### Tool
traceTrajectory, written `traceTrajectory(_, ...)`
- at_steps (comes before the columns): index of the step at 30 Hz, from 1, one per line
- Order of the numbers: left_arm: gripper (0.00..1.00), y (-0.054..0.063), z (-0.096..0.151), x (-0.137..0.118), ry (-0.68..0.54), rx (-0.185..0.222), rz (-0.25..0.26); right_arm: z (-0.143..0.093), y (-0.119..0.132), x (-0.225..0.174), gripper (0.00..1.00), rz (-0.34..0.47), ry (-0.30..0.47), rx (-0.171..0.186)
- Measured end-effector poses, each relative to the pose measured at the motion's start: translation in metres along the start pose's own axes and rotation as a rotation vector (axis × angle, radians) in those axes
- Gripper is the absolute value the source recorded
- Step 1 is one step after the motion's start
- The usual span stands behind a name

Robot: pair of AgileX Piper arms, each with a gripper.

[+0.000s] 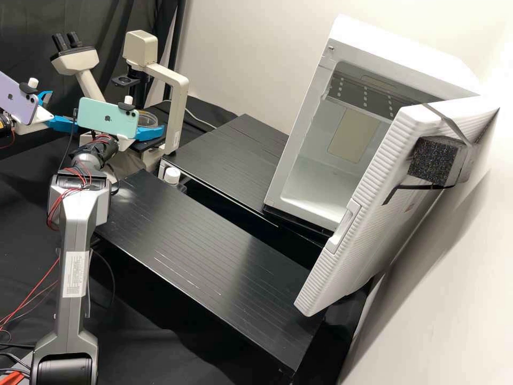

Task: Move the petri dish to the bench.

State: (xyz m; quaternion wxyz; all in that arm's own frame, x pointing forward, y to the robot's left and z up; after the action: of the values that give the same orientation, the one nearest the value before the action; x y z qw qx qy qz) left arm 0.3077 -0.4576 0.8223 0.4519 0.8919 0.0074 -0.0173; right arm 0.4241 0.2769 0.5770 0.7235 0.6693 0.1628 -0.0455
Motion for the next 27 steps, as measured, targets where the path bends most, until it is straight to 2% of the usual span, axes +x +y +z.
traceTrajectory(2, 1.0, 0.0, 0.0, 0.0, 0.0, 0.0, 0.0, -0.0002, 0.0005, 0.0001, 1.0, 0.001, -0.003, 0.003)
traceTrajectory(3, 1.0, 0.0, 0.0, 0.0, 0.0, 0.0, 0.0, 0.0001, 0.0003, 0.0001, 0.0, -0.001, -0.006, 0.007)
traceTrajectory(15, 1.0, 0.0, 0.0, 0.0, 0.0, 0.0, 0.0, 0.0012, 0.0016, 0.003, 0.0, -0.014, -0.022, -0.016)
traceTrajectory(27, 1.0, 0.0, 0.0, 0.0, 0.0, 0.0, 0.0, 0.0012, 0.0015, 0.003, 0.0, -0.016, -0.022, -0.017)
